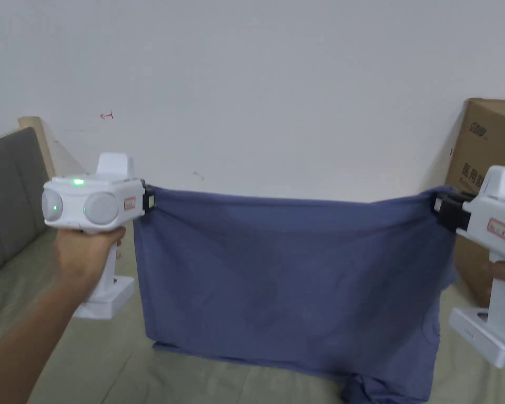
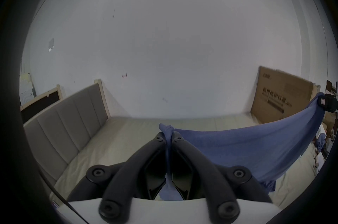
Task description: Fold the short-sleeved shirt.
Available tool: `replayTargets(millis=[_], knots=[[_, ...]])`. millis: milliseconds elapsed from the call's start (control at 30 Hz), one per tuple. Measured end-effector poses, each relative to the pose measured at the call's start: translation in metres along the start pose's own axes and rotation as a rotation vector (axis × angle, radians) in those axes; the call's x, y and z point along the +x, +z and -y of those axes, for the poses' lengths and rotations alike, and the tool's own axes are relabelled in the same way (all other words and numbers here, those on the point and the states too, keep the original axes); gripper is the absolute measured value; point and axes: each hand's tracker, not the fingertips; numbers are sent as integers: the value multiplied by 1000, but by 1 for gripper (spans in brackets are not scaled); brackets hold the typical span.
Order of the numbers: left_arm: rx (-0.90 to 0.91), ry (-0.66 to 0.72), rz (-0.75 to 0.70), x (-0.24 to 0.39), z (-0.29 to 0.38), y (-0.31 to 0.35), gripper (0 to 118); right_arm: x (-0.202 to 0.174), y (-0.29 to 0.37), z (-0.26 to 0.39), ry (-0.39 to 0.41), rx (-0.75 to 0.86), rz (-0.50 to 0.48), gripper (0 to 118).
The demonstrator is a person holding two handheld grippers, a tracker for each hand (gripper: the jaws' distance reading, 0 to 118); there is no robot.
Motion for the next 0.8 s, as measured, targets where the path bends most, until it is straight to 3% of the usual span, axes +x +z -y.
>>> replayTargets(millis=[300, 800], knots=[[-168, -5, 28, -1, 114, 20, 1, 14, 33, 118, -83, -172, 3, 4], [-352, 34, 48, -26, 275, 175, 1, 4, 187, 245, -156, -349, -30, 4]])
